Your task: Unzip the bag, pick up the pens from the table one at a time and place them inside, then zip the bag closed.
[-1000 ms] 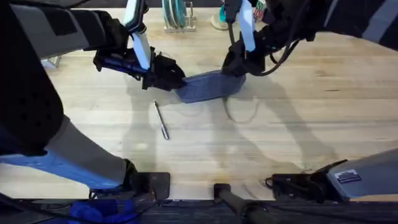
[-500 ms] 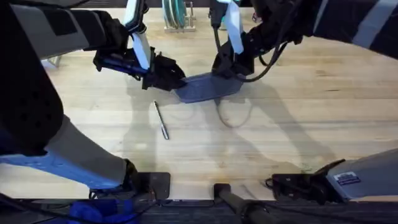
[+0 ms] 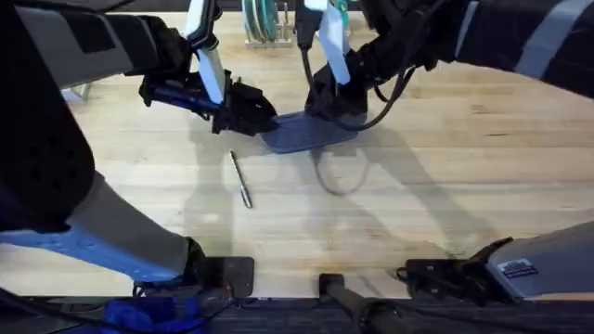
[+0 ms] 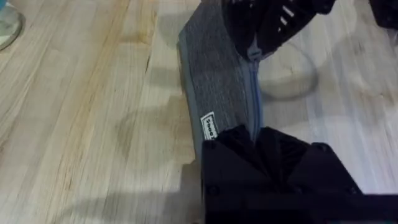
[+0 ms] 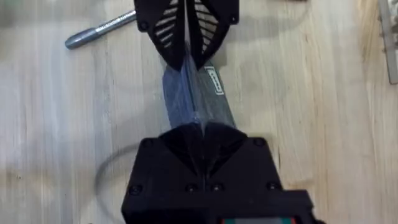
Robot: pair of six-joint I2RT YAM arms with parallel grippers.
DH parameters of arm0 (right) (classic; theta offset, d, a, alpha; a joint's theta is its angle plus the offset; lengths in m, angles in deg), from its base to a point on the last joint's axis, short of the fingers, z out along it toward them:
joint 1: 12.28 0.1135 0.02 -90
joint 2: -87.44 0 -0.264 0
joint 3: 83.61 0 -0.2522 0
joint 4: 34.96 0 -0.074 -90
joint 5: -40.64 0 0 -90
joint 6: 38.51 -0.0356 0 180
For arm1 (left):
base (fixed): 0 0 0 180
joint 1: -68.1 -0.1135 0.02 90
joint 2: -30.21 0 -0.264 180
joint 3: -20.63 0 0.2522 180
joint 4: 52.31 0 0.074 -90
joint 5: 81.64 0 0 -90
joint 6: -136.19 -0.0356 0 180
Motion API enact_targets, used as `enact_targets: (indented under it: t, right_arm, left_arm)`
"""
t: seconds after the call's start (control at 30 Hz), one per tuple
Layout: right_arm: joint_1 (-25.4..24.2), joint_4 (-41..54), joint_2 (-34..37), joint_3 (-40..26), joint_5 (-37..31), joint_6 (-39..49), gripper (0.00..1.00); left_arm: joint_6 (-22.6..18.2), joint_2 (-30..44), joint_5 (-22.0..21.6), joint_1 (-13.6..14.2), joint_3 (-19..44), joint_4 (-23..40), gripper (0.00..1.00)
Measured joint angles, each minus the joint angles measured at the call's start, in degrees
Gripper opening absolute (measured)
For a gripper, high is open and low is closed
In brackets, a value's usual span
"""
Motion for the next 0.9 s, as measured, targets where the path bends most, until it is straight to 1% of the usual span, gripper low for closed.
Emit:
enact_targets:
  t: [0.53, 0.9]
  right_arm:
    - [2.72, -2.25, 0.01, 0.01, -1.17, -2.57, 0.030]
    - [2.93, -2.36, 0.01, 0.01, -1.30, -2.74, 0.030]
  left_arm:
    - [0.00, 0.00, -0.01, -0.02, 0.00, 0.08, 0.042]
    - [0.00, 0.01, -0.02, -0.02, 0.00, 0.19, 0.042]
